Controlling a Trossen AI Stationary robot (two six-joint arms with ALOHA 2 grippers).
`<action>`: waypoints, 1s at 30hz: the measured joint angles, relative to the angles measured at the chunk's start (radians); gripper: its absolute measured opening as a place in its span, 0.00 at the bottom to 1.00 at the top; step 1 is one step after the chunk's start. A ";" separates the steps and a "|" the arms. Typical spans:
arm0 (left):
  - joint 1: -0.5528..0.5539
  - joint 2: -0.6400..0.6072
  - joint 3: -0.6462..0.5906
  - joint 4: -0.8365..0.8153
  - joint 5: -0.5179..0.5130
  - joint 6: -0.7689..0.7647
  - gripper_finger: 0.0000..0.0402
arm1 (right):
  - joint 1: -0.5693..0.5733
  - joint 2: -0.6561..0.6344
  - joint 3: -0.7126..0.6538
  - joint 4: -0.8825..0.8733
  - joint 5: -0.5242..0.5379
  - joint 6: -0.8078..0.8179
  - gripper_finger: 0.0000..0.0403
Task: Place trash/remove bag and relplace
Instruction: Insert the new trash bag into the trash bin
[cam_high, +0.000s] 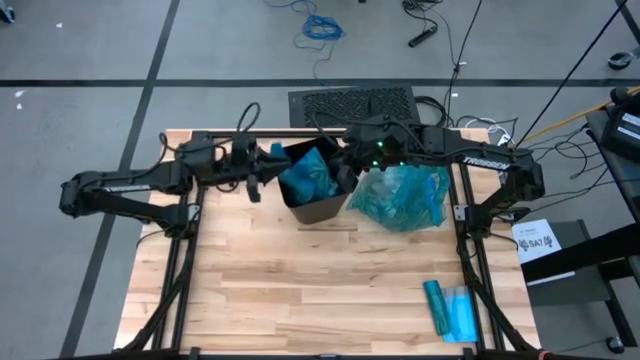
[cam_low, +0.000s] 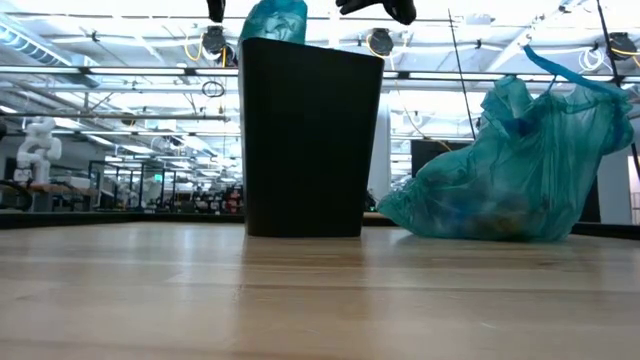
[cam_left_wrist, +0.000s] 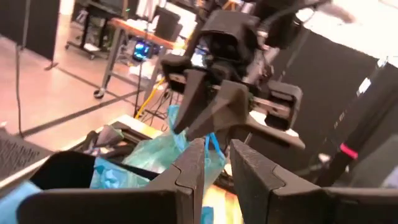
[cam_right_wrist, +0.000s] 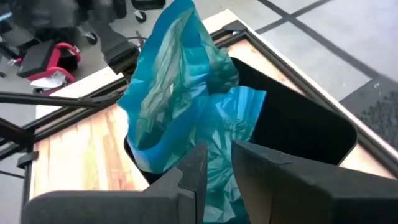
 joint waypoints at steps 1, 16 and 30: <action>0.000 -0.005 0.000 -0.005 -0.011 -0.024 0.19 | -0.001 0.000 0.000 0.004 -0.001 -0.013 0.16; -0.051 -0.059 0.120 -0.399 -0.179 -0.258 0.19 | -0.047 0.000 0.000 -0.009 -0.080 -0.199 0.20; -0.145 0.060 0.465 -0.889 -0.473 -0.576 0.16 | -0.121 0.000 0.000 -0.118 -0.079 -0.310 0.20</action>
